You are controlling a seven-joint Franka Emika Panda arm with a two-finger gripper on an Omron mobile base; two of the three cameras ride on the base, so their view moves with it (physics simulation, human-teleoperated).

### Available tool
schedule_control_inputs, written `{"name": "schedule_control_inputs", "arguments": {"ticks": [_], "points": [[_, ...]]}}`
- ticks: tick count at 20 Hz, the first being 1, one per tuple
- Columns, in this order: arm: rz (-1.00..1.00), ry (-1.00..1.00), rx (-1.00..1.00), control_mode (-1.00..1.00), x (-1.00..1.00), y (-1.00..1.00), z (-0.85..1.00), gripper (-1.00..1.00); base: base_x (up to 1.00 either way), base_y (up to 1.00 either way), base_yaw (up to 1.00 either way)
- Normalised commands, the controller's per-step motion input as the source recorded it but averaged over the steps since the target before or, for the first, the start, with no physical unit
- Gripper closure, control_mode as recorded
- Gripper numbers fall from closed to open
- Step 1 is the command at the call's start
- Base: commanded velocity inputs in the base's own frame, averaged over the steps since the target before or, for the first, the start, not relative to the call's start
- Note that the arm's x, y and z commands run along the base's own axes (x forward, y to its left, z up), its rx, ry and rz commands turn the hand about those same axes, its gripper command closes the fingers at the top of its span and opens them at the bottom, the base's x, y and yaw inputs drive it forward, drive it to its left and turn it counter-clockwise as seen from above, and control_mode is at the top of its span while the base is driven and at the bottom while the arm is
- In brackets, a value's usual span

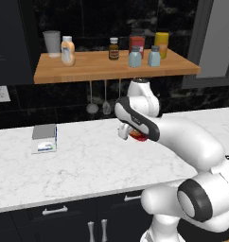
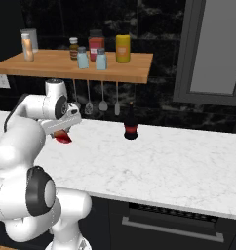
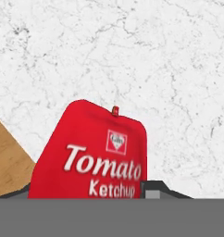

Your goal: Put the shaker and condiment bottle from the counter next to their counterparts in the cabinet.

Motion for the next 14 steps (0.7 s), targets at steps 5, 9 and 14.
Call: {"name": "schedule_control_inputs", "arguments": {"ticks": [5,9,14], "points": [[0.09,0.0,0.0,-1.0,-0.36,0.13,0.52,1.0,0.0,0.0,0.0],[0.08,0.0,0.0,-1.0,-0.31,0.13,0.63,1.0,0.0,0.0,0.0],[0.05,0.0,0.0,-1.0,-0.32,0.08,0.68,1.0,0.0,0.0,0.0]]}}
